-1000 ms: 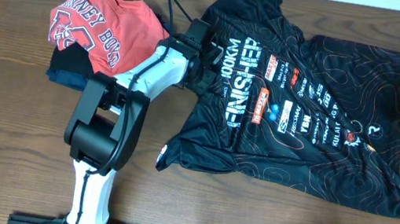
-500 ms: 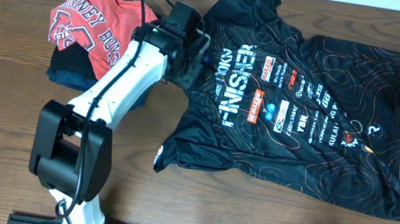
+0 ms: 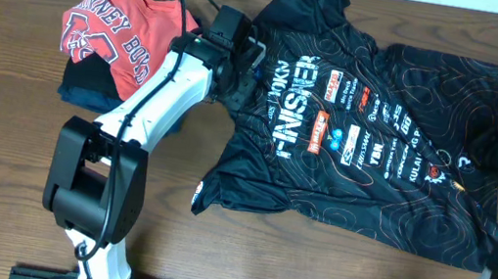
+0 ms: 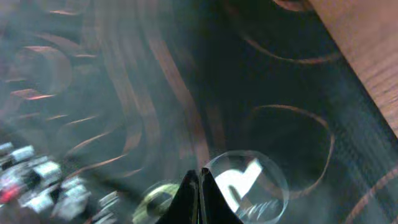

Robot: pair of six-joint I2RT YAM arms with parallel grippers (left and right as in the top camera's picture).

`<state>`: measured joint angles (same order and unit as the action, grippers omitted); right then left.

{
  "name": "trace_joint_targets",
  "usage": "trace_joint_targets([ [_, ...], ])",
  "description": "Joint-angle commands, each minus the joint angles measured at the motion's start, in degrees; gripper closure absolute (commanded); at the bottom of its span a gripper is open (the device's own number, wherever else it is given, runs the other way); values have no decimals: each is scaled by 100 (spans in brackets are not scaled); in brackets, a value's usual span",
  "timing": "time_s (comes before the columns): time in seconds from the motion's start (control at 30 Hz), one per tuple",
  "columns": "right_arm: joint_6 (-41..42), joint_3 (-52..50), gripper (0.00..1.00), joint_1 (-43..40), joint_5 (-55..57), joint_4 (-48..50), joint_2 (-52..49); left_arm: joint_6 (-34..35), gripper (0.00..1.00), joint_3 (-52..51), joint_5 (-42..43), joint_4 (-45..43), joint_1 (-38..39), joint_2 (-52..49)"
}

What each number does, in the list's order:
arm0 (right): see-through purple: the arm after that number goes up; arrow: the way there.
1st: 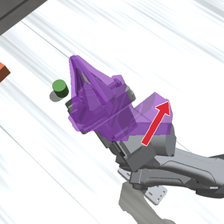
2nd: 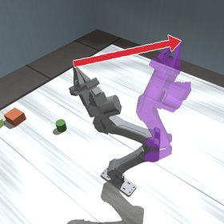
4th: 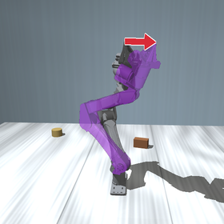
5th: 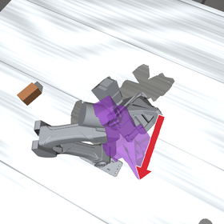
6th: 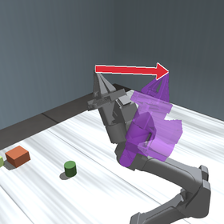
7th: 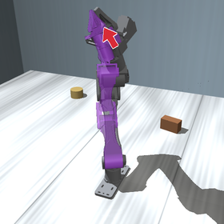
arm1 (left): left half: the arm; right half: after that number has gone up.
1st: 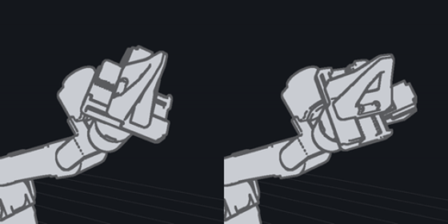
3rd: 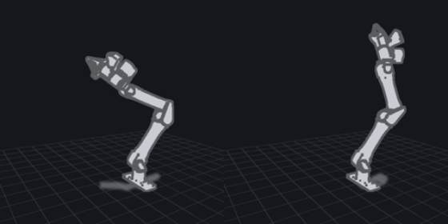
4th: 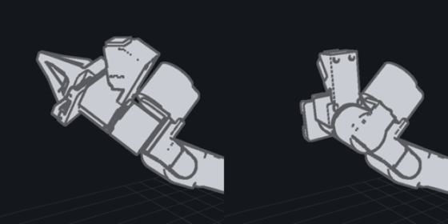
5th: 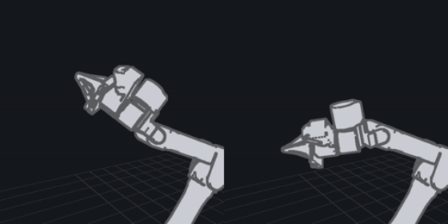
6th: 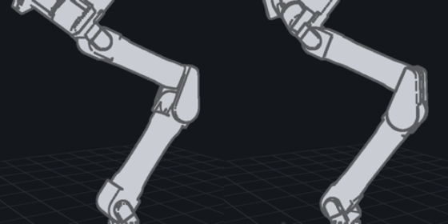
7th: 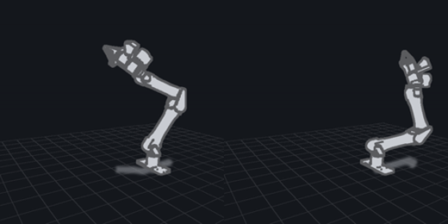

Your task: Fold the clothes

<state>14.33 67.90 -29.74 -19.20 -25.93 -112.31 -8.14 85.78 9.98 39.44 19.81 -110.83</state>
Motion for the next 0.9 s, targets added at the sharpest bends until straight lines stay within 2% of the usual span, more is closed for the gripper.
trace_joint_targets([
  [0.0, 282, -35, 99, 46, 339, 74, -376, -42, 56, -50, 315, -105, 2, -179],
  [0.2, 282, -35, 99, 46, 450, 87, -599, -39, 50, -50, 356, -289, 13, -682],
  [0.4, 284, -35, 98, 35, 487, 87, -599, -42, 51, -50, 352, -562, 42, -1130],
  [0.47, 282, -35, 99, 35, 487, 83, -599, -39, 72, -50, 332, -570, 39, -1145],
  [0.5, 282, -35, 99, 35, 487, 81, -599, -39, 87, -50, 284, -560, 37, -1143],
  [0.53, 284, -35, 99, 35, 487, 81, -599, -39, 94, -48, 205, -509, 33, -1126],
  [0.77, 282, -35, 99, 22, 501, 66, -599, -39, 94, -48, -986, 468, -26, -1095],
  [0.87, 284, -35, 99, 7, 562, 72, -599, -39, 94, -48, -1235, 778, -109, -1097],
])
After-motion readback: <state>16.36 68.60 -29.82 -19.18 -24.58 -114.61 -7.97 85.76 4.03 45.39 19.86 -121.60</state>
